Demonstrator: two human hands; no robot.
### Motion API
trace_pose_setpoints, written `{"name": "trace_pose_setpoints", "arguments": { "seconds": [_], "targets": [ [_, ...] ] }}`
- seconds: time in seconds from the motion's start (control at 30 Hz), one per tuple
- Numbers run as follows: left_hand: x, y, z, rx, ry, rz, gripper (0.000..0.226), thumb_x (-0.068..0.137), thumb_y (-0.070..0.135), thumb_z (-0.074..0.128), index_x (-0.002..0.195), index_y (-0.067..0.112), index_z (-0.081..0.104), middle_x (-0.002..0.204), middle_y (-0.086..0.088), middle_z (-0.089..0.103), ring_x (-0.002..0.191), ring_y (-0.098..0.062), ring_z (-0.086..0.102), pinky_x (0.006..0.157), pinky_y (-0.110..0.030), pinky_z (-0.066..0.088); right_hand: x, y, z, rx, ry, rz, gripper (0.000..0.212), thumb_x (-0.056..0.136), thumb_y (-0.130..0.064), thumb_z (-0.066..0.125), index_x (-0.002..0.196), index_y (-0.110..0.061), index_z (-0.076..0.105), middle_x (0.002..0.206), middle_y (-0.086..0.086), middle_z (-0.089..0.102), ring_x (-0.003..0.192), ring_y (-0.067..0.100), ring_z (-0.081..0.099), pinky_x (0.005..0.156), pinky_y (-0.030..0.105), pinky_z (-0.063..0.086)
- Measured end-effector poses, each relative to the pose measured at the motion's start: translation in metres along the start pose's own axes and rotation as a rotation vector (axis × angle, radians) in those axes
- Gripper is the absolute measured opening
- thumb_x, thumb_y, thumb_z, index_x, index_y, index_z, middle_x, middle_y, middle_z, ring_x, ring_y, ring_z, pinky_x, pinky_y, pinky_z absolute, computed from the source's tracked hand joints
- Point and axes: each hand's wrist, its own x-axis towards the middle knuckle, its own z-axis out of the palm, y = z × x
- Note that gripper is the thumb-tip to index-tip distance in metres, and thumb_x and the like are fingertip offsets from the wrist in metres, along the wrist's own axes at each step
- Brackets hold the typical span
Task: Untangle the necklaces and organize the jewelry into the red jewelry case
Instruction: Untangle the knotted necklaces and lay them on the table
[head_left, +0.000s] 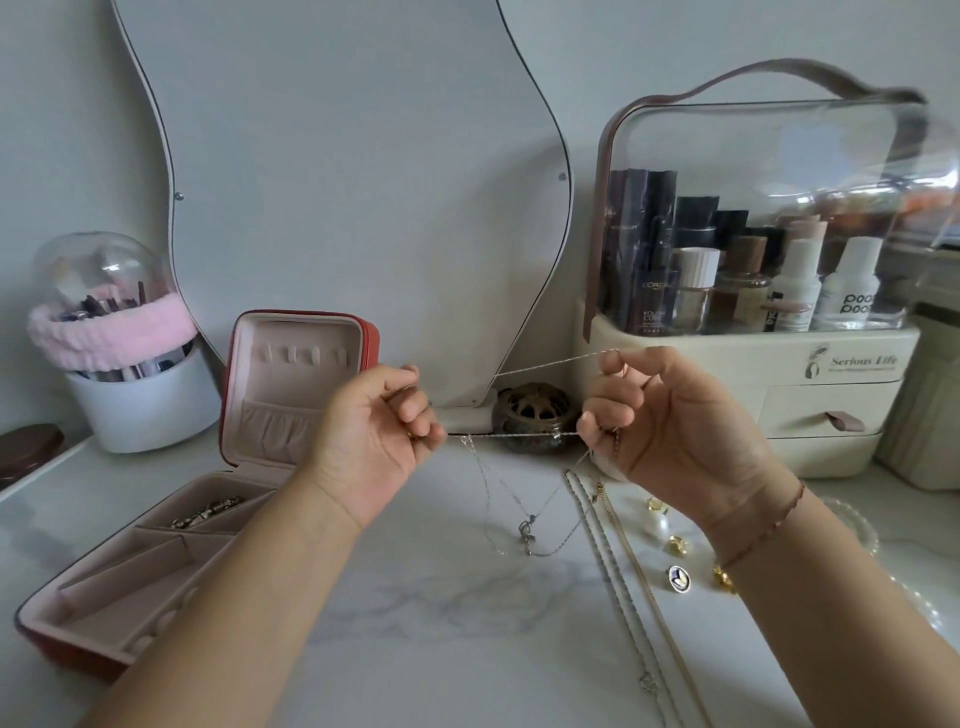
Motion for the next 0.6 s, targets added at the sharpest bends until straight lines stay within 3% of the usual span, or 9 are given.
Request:
{"name": "trace_pose_setpoints", "arguments": {
  "seconds": [0.17,0.27,0.33,0.43,0.53,0.6],
  "targets": [
    [-0.004,-0.005,0.003,0.328,-0.08,0.09,0.02,0.072,-0.001,0.063,0.078,0.015,0.052,0.052,0.006,0.033,0.043,-0.007,0.029,0.044,-0.017,0.031,-0.002,0.001,0.007,-0.066,0.085,-0.036,0.009,0.076,-0.017,0.059,0.077,-0.013,0.052,0.057,-0.003,0.037,0.048,0.01,0.043,0.062,0.028,0.055],
    [-0.006,-0.007,0.001,0.528,-0.121,0.143,0.019,0.069,0.005,0.069,0.084,0.012,0.061,0.056,0.007,0.033,0.044,-0.005,0.027,0.043,-0.016,0.026,-0.004,-0.001,0.005,-0.153,0.054,-0.081,0.008,0.084,-0.018,0.052,0.078,-0.013,0.053,0.066,0.001,0.055,0.065,0.014,0.06,0.084,0.036,0.056],
    [-0.008,-0.005,-0.001,0.697,-0.142,0.16,0.019,0.071,0.016,0.07,0.09,0.013,0.067,0.053,0.011,0.033,0.043,-0.004,0.026,0.043,-0.015,0.023,-0.004,-0.001,0.003,-0.237,0.068,-0.12,0.011,0.089,-0.017,0.051,0.079,-0.012,0.054,0.08,0.006,0.063,0.081,0.018,0.064,0.09,0.042,0.053],
    [-0.011,-0.002,-0.003,0.907,-0.166,0.183,0.022,0.073,0.022,0.077,0.095,0.019,0.072,0.05,0.015,0.035,0.043,-0.002,0.029,0.043,-0.012,0.026,-0.004,0.0,0.002,-0.399,0.155,-0.178,0.021,0.095,-0.017,0.047,0.079,-0.011,0.058,0.09,0.008,0.068,0.089,0.019,0.065,0.07,0.035,0.059],
    [-0.007,-0.005,-0.008,1.029,-0.102,0.238,0.011,0.083,0.012,0.072,0.091,0.02,0.072,0.048,0.014,0.03,0.046,-0.003,0.03,0.055,-0.017,0.031,-0.007,0.001,0.003,-0.512,0.225,-0.194,0.021,0.098,-0.017,0.045,0.083,-0.012,0.058,0.092,0.006,0.066,0.076,0.015,0.063,0.05,0.024,0.05],
    [-0.004,-0.007,-0.012,1.069,-0.016,0.295,0.008,0.084,0.016,0.071,0.083,0.023,0.073,0.051,0.0,0.039,0.053,-0.011,0.035,0.058,-0.025,0.029,-0.006,0.002,0.003,-0.549,0.245,-0.199,0.018,0.098,-0.017,0.044,0.087,-0.009,0.056,0.091,0.006,0.064,0.067,0.013,0.059,0.045,0.022,0.045]
  ]
}}
